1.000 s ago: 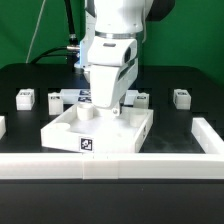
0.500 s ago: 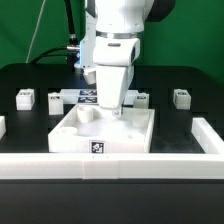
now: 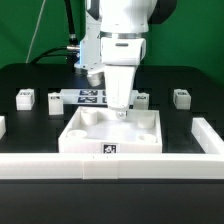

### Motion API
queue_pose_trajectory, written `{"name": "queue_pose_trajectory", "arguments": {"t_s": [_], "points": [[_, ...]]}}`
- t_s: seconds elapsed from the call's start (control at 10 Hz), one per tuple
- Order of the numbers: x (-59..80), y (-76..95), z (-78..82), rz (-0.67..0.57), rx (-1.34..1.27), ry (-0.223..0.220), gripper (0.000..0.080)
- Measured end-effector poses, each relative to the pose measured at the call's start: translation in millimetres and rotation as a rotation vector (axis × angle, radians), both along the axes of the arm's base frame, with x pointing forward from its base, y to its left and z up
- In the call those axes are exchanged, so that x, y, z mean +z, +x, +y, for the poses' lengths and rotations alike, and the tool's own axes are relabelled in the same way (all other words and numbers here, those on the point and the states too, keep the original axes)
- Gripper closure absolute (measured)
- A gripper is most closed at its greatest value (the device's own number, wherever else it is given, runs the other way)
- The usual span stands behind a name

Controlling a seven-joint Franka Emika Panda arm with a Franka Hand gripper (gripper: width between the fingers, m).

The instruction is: Assemble one leg

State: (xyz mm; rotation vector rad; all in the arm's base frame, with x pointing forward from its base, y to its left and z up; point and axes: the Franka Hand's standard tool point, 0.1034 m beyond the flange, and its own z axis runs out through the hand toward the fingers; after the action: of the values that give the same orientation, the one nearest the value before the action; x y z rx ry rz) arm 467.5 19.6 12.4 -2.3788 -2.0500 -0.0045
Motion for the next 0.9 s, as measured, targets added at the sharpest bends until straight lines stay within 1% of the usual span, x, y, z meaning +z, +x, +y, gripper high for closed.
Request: {"name": "queue_pose_trajectory", "arguments": {"t_s": [0.1,0.2,0.6,0.9], "points": [[0.0,0.0,0.2,0.0,0.001,0.0,0.0739],[-0.1,1.2,5.9,-0.002,0.041,-0.002,0.0739],[-0.1,12.9,49.7,-0.036,0.131,0.011,0.0739],[0.1,25.2,58.5,-0.039,0.122,0.01,0.0739]]}}
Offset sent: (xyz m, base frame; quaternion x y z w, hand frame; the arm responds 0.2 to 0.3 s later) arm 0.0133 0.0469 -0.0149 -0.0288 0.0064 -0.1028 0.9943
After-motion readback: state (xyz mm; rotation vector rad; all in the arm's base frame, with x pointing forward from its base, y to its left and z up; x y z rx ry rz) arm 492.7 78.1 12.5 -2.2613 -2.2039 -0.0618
